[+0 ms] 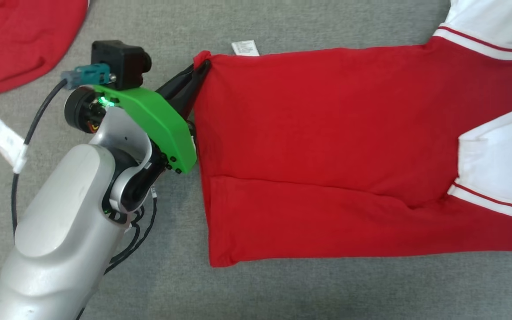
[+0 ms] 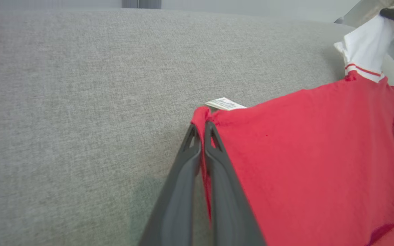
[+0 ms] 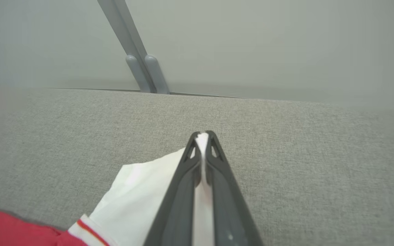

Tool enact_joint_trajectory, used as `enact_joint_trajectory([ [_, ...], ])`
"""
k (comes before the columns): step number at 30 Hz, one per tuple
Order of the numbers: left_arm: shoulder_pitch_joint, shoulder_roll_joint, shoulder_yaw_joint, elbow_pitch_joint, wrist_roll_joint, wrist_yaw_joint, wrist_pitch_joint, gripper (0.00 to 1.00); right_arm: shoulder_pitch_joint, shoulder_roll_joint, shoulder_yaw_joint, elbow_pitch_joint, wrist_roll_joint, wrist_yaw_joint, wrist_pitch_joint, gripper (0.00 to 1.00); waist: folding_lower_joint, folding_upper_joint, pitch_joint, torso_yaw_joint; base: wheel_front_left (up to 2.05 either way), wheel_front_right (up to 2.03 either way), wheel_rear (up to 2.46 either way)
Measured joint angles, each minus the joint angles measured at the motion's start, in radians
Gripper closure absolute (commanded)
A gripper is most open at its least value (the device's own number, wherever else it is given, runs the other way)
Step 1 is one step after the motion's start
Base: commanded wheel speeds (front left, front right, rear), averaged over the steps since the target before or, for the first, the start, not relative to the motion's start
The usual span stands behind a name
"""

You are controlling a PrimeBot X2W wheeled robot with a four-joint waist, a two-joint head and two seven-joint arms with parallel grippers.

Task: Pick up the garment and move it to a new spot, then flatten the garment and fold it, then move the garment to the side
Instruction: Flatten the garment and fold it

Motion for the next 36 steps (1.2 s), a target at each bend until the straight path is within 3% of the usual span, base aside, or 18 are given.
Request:
enact_joint_trajectory([
  [11,0.215,0.057,0.029,-0.139,-0.020,0.053,-0.073,1.00,0.425,-0.036,-0.094,-0.265,0.116,0.000,-0.145,1.00,0.0000,0.0000,-0.131,-0.074,0.00,0.00,0.00],
  [16,0.324,0.068,0.038,-0.199,-0.038,0.085,-0.101,1.00,0.636,0.010,-0.175,-0.340,0.117,0.000,-0.171,1.00,0.0000,0.0000,-0.199,-0.101,0.00,0.00,0.00],
  [19,0.393,0.076,0.040,-0.213,-0.051,0.097,-0.112,1.00,0.734,0.073,-0.191,-0.379,0.103,0.000,-0.164,1.00,0.0000,0.0000,-0.234,-0.120,0.00,0.00,0.00],
  [29,0.540,0.080,0.026,-0.196,-0.058,0.123,-0.170,1.00,0.780,0.174,-0.117,-0.347,-0.003,0.000,-0.126,1.00,0.0000,0.0000,-0.291,-0.175,0.00,0.00,0.00],
  [34,0.558,0.075,0.029,-0.196,-0.058,0.123,-0.209,1.00,0.758,0.166,-0.108,-0.298,-0.045,0.000,-0.134,1.00,0.0000,0.0000,-0.299,-0.170,0.00,0.00,0.00],
  [36,0.558,0.075,0.027,-0.192,-0.049,0.115,-0.221,0.62,0.750,0.163,-0.111,-0.275,-0.058,0.000,-0.140,1.00,0.0000,0.0000,-0.300,-0.163,0.00,0.00,0.00],
])
